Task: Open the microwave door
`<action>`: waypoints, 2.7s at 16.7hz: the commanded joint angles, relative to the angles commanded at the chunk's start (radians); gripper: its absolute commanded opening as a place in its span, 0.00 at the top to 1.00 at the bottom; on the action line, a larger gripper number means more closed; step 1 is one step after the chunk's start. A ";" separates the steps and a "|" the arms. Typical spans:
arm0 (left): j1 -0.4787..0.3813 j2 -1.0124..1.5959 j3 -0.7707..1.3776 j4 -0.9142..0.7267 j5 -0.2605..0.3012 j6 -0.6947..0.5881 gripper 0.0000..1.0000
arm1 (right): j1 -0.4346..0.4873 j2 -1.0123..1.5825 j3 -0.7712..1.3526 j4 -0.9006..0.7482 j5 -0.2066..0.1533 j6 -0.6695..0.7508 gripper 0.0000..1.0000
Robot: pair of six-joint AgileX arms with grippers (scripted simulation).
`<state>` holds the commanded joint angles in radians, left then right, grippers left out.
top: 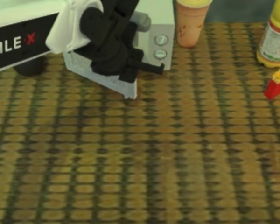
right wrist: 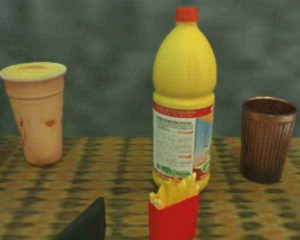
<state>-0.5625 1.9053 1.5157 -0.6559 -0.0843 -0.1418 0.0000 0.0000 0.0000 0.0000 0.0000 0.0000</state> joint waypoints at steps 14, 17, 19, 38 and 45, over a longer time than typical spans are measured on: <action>0.038 -0.080 -0.105 0.031 0.078 0.134 1.00 | 0.000 0.000 0.000 0.000 0.000 0.000 0.00; 0.038 -0.080 -0.105 0.031 0.078 0.134 1.00 | 0.000 0.000 0.000 0.000 0.000 0.000 0.00; 0.038 -0.080 -0.105 0.031 0.078 0.134 1.00 | 0.000 0.000 0.000 0.000 0.000 0.000 0.00; 0.033 -0.076 -0.108 0.031 0.084 0.131 1.00 | 0.000 0.000 0.000 0.000 0.000 0.000 0.00; 0.076 -0.125 -0.177 0.032 0.146 0.251 1.00 | 0.000 0.000 0.000 0.000 0.000 0.000 0.00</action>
<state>-0.4865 1.7803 1.3389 -0.6243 0.0614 0.1095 0.0000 0.0000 0.0000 0.0000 0.0000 0.0000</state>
